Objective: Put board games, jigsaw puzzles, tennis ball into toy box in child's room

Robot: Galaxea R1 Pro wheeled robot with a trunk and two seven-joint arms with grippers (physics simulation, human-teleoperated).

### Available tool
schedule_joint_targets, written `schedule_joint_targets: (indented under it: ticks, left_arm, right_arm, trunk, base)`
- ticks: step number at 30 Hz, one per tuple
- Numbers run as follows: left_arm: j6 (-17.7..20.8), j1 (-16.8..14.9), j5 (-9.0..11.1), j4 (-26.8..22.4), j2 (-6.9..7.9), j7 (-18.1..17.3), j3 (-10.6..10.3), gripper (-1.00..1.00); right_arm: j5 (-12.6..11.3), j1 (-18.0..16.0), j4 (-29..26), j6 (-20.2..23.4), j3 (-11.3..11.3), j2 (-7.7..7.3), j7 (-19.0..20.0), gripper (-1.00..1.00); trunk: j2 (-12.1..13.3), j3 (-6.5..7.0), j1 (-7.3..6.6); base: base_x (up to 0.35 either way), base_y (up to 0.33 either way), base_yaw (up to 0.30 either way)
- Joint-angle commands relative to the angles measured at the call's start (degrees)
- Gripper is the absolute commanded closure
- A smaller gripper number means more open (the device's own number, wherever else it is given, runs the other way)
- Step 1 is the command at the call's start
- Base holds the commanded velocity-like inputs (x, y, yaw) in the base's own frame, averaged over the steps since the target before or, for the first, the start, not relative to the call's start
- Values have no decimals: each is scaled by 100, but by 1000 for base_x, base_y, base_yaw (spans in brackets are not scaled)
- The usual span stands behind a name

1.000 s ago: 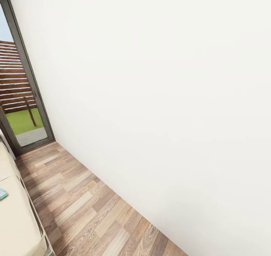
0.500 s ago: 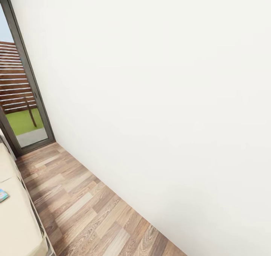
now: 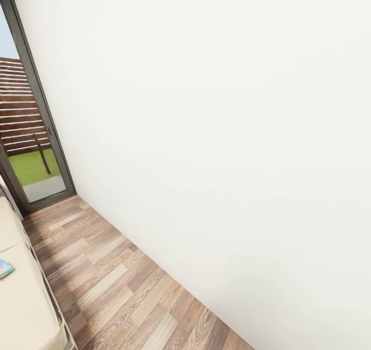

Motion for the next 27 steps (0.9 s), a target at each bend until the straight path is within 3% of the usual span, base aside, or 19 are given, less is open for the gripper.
schedule_joint_targets:
  ticks: [1, 15, 20, 27]
  left_arm:
    - [-27, -2, 1, 5, -3, 46, 4, -100]
    - [-29, -2, 7, 5, -4, 102, 11, -100]
    - [-29, -2, 9, 5, -4, 92, 4, -100]
    - [-29, -2, 10, 5, -4, 85, -4, -100]
  right_arm:
    - [-7, -1, 0, -17, -2, 4, -1, -100]
    - [1, -1, 0, -16, -2, 16, -125, -100]
    - [0, -1, 0, -13, -2, 19, -220, -100]
    - [1, -1, 0, -16, 3, 31, -249, -100]
  trunk:
    - [38, 13, -22]
    - [599, 265, -329]
    - [599, 265, -329]
    - [599, 265, -329]
  base:
    - [0, 0, 0]
    - [0, 0, 0]
    - [0, 0, 27]
    - [0, 0, 204]
